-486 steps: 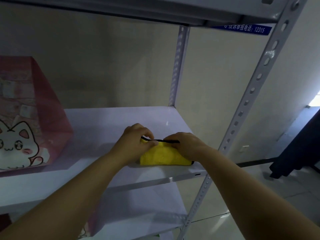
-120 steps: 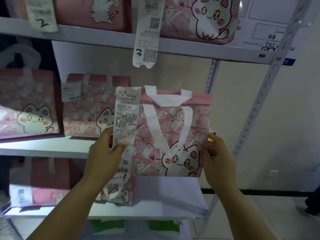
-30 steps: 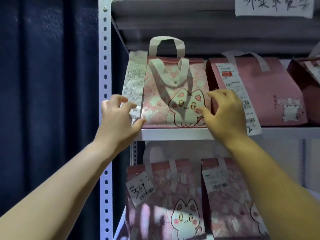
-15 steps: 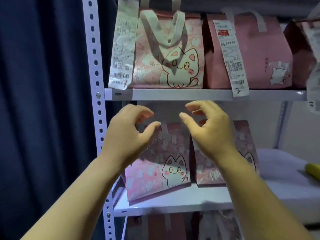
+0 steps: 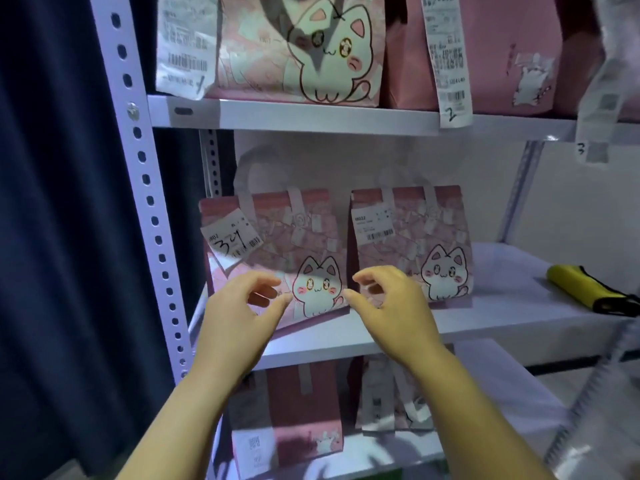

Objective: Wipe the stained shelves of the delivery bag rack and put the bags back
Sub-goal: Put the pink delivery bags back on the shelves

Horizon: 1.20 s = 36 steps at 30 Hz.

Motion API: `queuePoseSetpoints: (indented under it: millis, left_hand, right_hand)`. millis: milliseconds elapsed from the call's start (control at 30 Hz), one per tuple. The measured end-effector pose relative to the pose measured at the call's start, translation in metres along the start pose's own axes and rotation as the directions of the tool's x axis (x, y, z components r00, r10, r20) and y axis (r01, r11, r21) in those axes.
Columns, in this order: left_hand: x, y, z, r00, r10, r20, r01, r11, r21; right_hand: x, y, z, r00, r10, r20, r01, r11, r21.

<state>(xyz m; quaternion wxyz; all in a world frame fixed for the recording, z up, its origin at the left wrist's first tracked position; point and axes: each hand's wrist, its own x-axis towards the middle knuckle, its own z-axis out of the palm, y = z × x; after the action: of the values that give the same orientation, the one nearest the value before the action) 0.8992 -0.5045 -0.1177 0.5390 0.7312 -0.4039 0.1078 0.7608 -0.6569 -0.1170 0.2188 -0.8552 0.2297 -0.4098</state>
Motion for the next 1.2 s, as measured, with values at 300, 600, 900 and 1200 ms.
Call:
queuePoseSetpoints:
  millis: [300,600,900,1200]
  left_hand:
    - [-0.009,-0.007,0.051,0.989,-0.138,-0.059,0.133,0.988,-0.078]
    - [-0.024,-0.024,0.084,0.921,-0.316,-0.227,0.294,0.948,-0.125]
    - [-0.027,-0.031,0.082,0.841,-0.286,-0.460,0.372,0.922,0.105]
    - [-0.009,-0.040,0.070,0.856,-0.330,-0.398,0.418,0.895,0.155]
  right_hand:
    - [0.001,0.065,-0.007,0.990,0.120,0.074,-0.121,0.993,0.010]
    - [0.027,0.110,-0.003,0.981,0.116,0.155,-0.138,0.980,0.143]
    - [0.044,0.112,0.018,0.978,-0.040,0.207,-0.004,0.978,0.210]
    - [0.063,0.096,0.050,0.934,-0.097,0.345,0.055,0.990,0.130]
